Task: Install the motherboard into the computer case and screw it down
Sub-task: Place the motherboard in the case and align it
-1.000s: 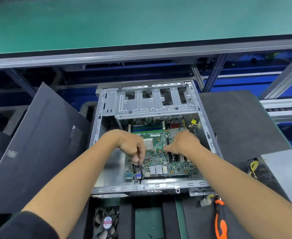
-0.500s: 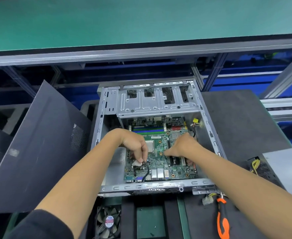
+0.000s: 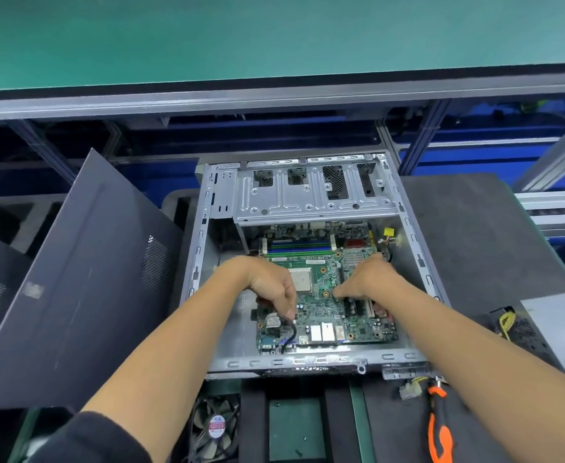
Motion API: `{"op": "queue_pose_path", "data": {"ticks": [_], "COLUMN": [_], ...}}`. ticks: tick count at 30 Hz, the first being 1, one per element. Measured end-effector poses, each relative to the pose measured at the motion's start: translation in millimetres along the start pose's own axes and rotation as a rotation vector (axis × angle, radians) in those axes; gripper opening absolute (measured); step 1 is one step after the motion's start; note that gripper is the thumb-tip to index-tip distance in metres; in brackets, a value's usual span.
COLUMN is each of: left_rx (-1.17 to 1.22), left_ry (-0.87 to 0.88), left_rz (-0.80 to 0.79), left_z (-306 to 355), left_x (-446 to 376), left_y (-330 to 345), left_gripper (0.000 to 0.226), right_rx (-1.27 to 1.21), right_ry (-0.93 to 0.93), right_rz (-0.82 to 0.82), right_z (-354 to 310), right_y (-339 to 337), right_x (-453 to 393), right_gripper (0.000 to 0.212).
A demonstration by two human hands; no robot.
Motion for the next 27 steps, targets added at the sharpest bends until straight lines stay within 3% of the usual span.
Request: {"op": "queue_pose_path", "data": {"ticks": [6,8,10,12,14,17,24,27], "left_rx": [-0.103,-0.065,-0.03,-0.076,-0.104,-0.054,-0.014,-0.004], "left_ry": [-0.002,-0.025,-0.029,-0.03,-0.036,-0.049,-0.076,-0.068], "left_rz": [0.082,0.079,0.08,0.095,0.092,0.009,-0.075,-0.091], "left_z": [-3,-7,-7,-6,-5,-5,-6,-5], "left_x": [-12,-16,-17,-18,-19,-17,-16,-15], "left_y": [-2,0,0,-3,-5,-1,4,4], "left_gripper": [0.007,0.01,0.008,0.003,0.01,0.025,0.013,0.013], "right_rx": [-0.136,-0.122,-0.129,-0.18,-0.097,0.121,0.288,0.328], "right_ry": [0.074,0.042,-0.204,-0.585,-0.775,-0.819,-0.835,-0.872], "right_rz": [0.038,0.224,0.427,0.347,0.173,0.145,0.217,0.262], "right_z": [7,6,-13,-47,-71,-86,-98,-102], "right_y": [-1,-15,-33,-30,-15,0,6,5], "right_x": [0,13,29,52,67,66,67,73], "right_gripper": [0.098,0.077,0.056,0.053,0.051,0.048,0.026,0.033]}}
Point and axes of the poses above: each hand's wrist, its own x-axis away from the middle knuckle, its own y-axis out of the palm, z = x × y, the point moved 8 cm from there along -x, towards the middle knuckle
